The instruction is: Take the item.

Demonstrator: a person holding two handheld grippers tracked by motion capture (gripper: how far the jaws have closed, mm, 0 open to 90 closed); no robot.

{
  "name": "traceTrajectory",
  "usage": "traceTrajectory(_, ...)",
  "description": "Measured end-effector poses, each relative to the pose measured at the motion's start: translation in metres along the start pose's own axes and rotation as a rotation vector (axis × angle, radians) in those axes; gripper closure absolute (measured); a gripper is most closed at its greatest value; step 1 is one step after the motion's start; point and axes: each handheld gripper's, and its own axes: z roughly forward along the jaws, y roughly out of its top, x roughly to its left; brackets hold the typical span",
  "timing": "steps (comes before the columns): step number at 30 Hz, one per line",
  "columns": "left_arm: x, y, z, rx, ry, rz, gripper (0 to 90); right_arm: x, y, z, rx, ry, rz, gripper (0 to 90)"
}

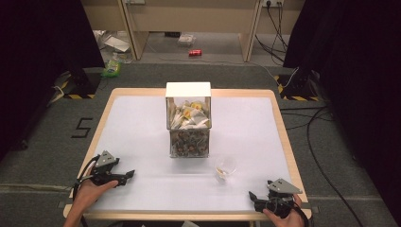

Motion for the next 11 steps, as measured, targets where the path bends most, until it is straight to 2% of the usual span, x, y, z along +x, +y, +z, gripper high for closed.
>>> traceTrajectory(11, -0.0004, -0.0001, -0.0004, 0.003, 0.003, -0.005, 15.1, 0.0002, 0.0005, 0.0001, 0.003, 0.0, 0.004, 17.1)
